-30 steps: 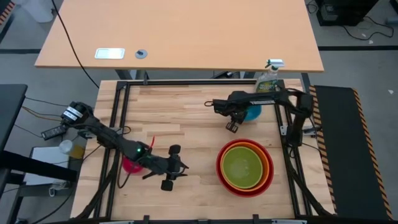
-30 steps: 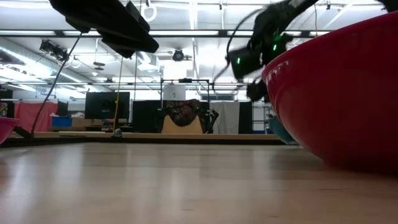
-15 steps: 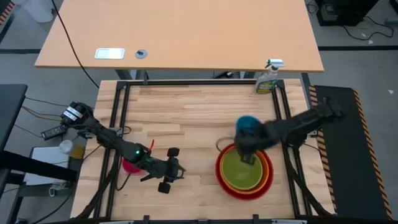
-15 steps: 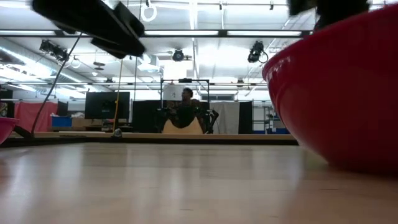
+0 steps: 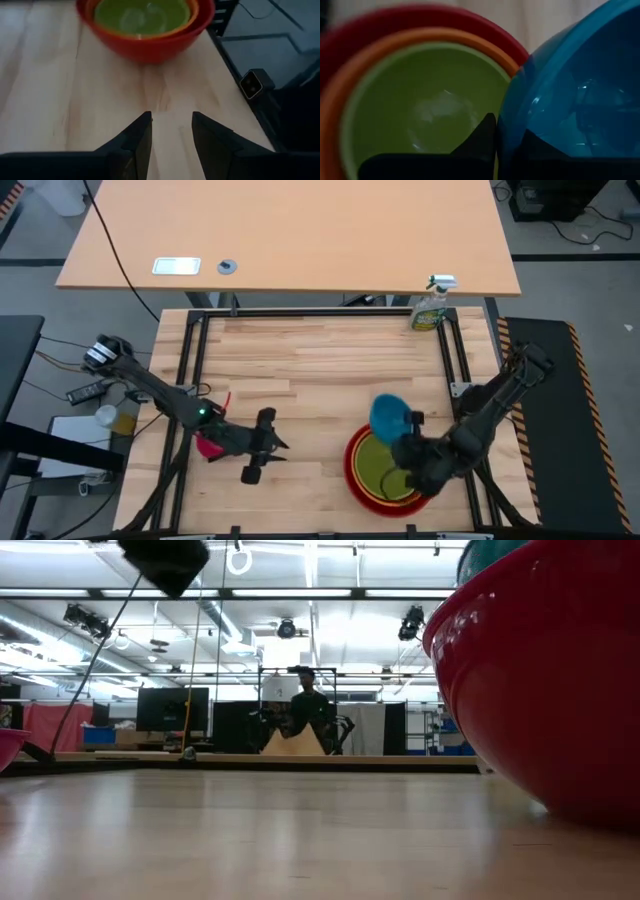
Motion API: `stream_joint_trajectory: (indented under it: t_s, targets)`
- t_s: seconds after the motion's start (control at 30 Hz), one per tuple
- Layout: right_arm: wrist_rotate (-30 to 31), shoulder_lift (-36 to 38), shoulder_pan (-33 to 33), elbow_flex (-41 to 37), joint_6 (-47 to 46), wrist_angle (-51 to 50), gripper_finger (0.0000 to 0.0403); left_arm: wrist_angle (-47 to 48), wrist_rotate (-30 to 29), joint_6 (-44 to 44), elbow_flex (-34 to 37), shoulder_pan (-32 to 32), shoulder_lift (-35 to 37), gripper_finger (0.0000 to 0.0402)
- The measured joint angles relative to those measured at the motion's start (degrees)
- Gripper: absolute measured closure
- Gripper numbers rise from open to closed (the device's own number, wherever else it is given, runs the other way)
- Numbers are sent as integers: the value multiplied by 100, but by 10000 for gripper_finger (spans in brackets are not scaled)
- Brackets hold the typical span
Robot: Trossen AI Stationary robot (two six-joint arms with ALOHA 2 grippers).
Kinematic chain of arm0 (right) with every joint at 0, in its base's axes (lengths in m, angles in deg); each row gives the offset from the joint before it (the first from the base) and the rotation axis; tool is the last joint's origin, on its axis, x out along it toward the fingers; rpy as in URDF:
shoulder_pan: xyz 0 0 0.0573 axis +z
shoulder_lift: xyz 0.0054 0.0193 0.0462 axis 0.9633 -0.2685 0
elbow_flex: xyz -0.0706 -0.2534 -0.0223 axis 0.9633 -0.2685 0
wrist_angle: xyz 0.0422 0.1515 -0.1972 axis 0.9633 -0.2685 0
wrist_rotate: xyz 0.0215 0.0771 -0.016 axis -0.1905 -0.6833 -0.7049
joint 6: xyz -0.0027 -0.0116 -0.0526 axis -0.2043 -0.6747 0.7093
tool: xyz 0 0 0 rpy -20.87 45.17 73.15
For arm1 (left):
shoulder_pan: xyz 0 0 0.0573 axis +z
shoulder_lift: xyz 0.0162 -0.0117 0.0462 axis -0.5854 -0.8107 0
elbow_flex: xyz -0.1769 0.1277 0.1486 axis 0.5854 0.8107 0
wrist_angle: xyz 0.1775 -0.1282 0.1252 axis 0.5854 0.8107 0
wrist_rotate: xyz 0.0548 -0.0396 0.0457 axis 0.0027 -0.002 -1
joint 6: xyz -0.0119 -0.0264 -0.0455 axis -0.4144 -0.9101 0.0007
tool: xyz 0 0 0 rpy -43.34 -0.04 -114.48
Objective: Nest bowls inside each other
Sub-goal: Stack the blue bowl on top of the green bowl
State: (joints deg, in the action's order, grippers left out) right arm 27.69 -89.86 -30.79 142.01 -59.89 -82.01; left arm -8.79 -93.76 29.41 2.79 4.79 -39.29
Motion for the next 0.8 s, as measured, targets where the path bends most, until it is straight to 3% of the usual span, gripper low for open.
stream_joint_trajectory:
  t_s: [0.23, 0.37, 0.6, 0.8]
  targets:
    - [111, -114, 493, 4, 547, 1166, 375, 2074, 43, -2055, 11, -192, 188, 260]
    - [-110, -255, 508, 3, 693, 1602, 375, 2660, 50, -2755, 11, -482, 188, 260]
    - [-893, -499, 295, 2, -49, 1276, 375, 2928, 281, -3730, 7, -931, 188, 260]
    - [-1247, -694, 84, 2, -389, 1004, 371, 3692, 277, -4473, 7, -1132, 134, 260]
